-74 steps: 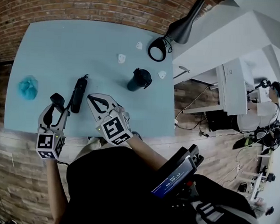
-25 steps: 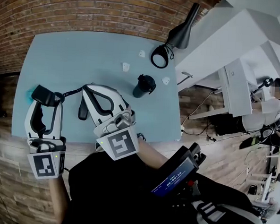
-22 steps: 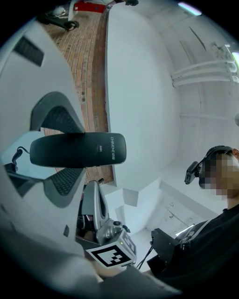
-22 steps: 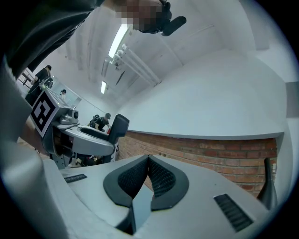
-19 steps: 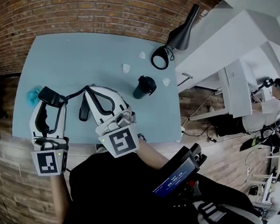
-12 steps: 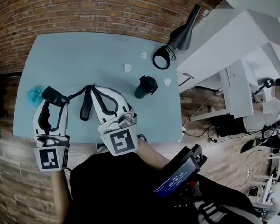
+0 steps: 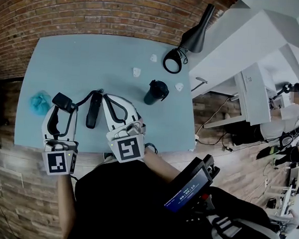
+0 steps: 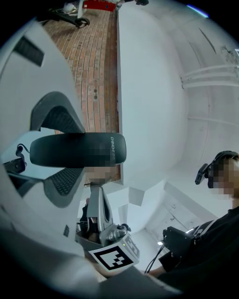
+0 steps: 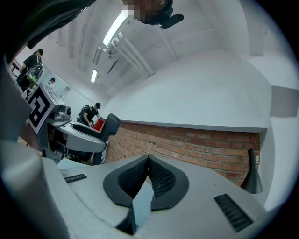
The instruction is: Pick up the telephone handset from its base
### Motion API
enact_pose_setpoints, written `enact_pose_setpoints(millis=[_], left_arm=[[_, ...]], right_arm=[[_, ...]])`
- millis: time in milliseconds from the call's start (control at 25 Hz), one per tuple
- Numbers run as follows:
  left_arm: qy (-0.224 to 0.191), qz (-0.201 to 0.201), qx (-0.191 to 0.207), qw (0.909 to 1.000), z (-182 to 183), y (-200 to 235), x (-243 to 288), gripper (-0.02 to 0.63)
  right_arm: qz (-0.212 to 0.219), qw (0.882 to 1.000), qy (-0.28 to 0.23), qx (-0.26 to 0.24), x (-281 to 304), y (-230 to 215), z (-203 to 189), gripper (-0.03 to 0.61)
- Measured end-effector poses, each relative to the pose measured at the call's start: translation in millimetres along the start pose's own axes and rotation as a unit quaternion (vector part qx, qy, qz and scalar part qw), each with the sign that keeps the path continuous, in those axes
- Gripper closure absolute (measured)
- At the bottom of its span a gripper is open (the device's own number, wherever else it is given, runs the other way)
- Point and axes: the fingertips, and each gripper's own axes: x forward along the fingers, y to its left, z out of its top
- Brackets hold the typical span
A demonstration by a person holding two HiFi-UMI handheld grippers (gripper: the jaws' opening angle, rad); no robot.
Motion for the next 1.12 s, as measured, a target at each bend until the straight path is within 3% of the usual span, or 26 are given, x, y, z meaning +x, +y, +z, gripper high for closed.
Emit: enact_pose_setpoints(millis=[160,400,800,1120], left_arm=[[0.007,-0.016,-0.029,0.9994,-15.3,-10.0,2.0,0.354],[0.024,-0.022,-0.011,0.9994,-36.6,-17.4,9.5,0.354],[0.055,-0.06,-0.033,0.9961,-72.1,-32.2,8.1,0.354],[0.063,-0.076,-0.042,0.9942,-83.1,-39.8,8.3,0.354]], right_arm=[[0.007,1.0,0.013,0.007,-2.6,5.1,-12.8,0.571],[0.03,0.998,0.021,0.054,-3.6,10.3,-30.5,0.571],[0.124,0.986,0.06,0.095,-9.4,44.0,-66.1,0.571],[0.163,0.98,0.072,0.093,-14.2,48.0,-82.1,0.571]])
